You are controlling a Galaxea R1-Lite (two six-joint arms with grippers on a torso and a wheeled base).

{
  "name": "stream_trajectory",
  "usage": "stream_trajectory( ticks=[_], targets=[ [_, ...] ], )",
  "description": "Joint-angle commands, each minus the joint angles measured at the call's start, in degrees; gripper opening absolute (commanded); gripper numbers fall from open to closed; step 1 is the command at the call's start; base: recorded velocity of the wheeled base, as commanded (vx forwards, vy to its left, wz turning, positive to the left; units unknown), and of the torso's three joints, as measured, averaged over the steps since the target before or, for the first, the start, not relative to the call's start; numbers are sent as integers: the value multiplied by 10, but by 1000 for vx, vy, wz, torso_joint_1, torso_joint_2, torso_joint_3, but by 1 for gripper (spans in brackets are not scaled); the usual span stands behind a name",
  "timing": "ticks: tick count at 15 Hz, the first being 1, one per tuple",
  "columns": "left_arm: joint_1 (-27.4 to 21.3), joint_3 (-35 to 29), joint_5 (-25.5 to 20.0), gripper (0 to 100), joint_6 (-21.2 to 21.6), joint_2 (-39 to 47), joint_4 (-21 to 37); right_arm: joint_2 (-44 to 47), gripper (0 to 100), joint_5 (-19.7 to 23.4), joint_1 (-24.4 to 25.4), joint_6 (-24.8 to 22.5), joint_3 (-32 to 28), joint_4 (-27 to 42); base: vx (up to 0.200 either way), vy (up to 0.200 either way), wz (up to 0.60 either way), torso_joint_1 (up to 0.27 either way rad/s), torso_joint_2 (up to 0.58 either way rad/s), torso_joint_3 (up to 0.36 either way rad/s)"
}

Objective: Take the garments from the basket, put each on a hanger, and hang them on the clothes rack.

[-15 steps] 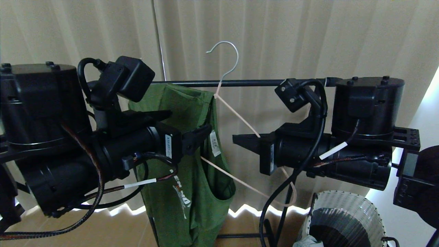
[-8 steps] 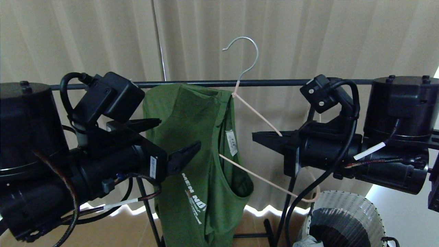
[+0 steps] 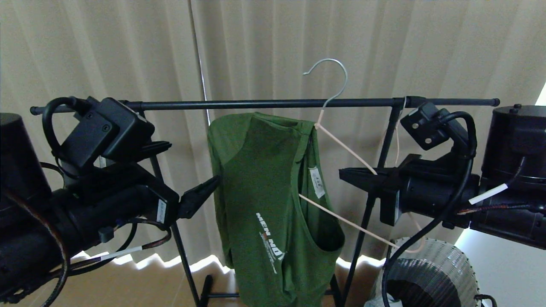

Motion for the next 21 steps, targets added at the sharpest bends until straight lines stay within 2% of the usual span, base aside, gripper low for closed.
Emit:
stream_trajectory(
  ticks=[1, 3, 4, 6, 9, 11, 15, 17, 21],
  targets=[
    [4, 7, 0, 100, 16, -1, -8, -1, 0, 2, -1, 0, 5, 0, 0, 0, 0, 0, 0, 0],
    [23, -2, -8, 100, 68, 3, -9, -2, 0, 5, 1, 0, 3, 0, 0, 0, 0, 0, 0, 0],
    [31, -9, -33, 100, 89, 7, -9, -2, 0, 16, 6, 0, 4, 0, 0, 0, 0, 0, 0, 0],
    [39, -19, -80, 100, 123, 9, -8, 1, 0, 39, 10, 0, 4, 1, 0, 0, 0, 0, 0, 0],
    [45, -47, -98, 100, 163, 26, -8, 14, 0, 48, 11, -12, 3, 3, 0, 0, 0, 0, 0, 0],
    [43, -82, -105, 100, 167, 62, -9, 26, 0, 53, 15, -47, 2, 4, 0, 0, 0, 0, 0, 0],
    [42, -89, -135, 100, 176, 83, -9, 33, 0, 58, 43, -47, -4, 0, 0, 0, 0, 0, 0, 0],
    [43, -86, -141, 100, 194, 83, -9, 33, 0, 63, 44, -48, -5, 0, 0, 0, 0, 0, 0, 0],
    [44, -89, -141, 100, 195, 84, -9, 28, 0, 77, 53, -51, -4, 1, 0, 0, 0, 0, 0, 0]
  ],
)
